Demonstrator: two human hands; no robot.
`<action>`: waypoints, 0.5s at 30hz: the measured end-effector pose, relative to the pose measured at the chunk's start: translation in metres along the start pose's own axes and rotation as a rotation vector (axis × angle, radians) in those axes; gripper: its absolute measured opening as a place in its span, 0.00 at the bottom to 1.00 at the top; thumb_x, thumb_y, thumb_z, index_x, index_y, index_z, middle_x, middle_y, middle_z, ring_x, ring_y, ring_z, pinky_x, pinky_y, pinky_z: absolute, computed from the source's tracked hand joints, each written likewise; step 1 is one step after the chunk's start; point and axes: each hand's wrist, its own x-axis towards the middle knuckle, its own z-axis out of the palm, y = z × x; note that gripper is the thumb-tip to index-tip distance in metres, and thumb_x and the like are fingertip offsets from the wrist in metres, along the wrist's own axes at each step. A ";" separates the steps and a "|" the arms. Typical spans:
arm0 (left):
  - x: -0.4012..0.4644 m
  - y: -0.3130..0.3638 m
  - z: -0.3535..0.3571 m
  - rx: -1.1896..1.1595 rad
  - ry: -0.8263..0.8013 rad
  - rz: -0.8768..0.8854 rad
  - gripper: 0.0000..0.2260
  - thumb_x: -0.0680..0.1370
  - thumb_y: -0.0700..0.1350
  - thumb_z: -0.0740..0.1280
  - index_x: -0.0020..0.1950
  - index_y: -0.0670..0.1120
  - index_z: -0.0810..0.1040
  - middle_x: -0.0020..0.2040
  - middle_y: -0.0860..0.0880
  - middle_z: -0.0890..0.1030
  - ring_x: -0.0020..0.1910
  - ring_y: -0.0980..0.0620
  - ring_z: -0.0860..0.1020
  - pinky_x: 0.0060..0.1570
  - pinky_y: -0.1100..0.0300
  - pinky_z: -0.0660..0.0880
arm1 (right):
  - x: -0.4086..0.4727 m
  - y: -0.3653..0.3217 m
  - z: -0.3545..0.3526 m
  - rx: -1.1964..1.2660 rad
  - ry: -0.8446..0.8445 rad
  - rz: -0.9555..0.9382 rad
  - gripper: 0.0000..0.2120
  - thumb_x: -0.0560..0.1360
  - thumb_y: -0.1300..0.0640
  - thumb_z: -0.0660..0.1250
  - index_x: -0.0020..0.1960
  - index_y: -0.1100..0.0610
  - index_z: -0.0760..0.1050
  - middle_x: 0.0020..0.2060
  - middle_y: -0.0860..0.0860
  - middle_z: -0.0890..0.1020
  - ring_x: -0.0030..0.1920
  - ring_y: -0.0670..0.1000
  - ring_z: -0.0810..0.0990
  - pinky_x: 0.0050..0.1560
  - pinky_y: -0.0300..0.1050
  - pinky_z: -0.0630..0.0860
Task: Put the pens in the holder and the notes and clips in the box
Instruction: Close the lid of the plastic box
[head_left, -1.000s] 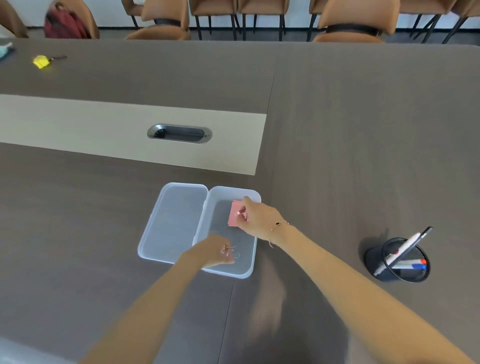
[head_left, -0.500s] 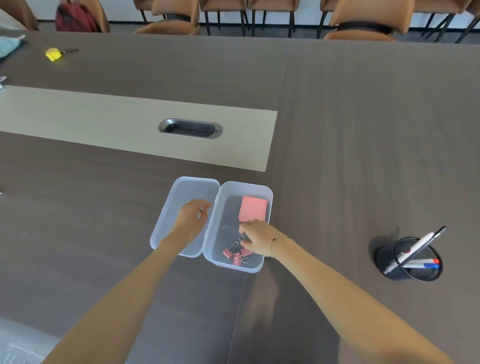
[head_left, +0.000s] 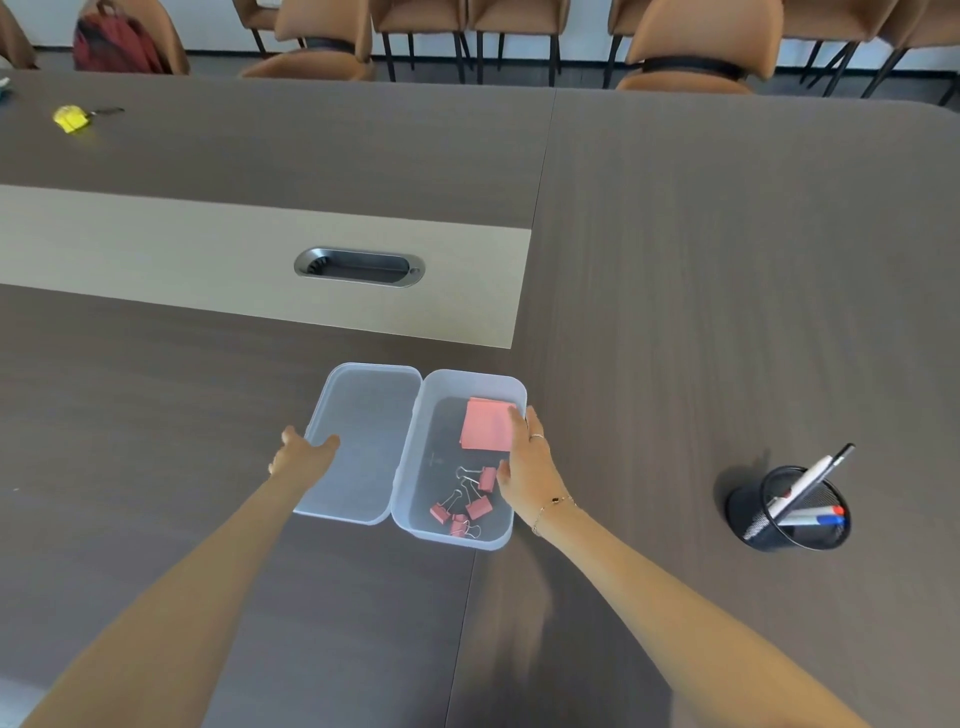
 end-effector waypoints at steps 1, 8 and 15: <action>-0.001 -0.001 -0.001 -0.018 -0.011 0.008 0.32 0.77 0.53 0.63 0.76 0.43 0.54 0.68 0.38 0.71 0.64 0.37 0.71 0.59 0.49 0.71 | -0.001 0.000 0.001 0.045 -0.030 0.042 0.35 0.75 0.67 0.59 0.76 0.53 0.46 0.74 0.55 0.56 0.61 0.56 0.72 0.58 0.46 0.75; -0.015 0.013 -0.037 0.032 0.245 0.099 0.24 0.79 0.51 0.50 0.56 0.35 0.77 0.55 0.35 0.79 0.55 0.35 0.77 0.56 0.46 0.73 | 0.001 0.003 -0.001 0.236 -0.049 0.145 0.31 0.77 0.65 0.56 0.75 0.50 0.48 0.70 0.55 0.65 0.51 0.50 0.72 0.53 0.41 0.70; -0.050 0.058 -0.069 -0.356 -0.187 0.217 0.20 0.81 0.50 0.54 0.39 0.43 0.80 0.42 0.44 0.80 0.34 0.49 0.74 0.38 0.59 0.72 | -0.002 -0.001 -0.012 0.389 -0.031 0.240 0.22 0.80 0.57 0.55 0.73 0.51 0.54 0.66 0.53 0.72 0.61 0.56 0.76 0.56 0.47 0.75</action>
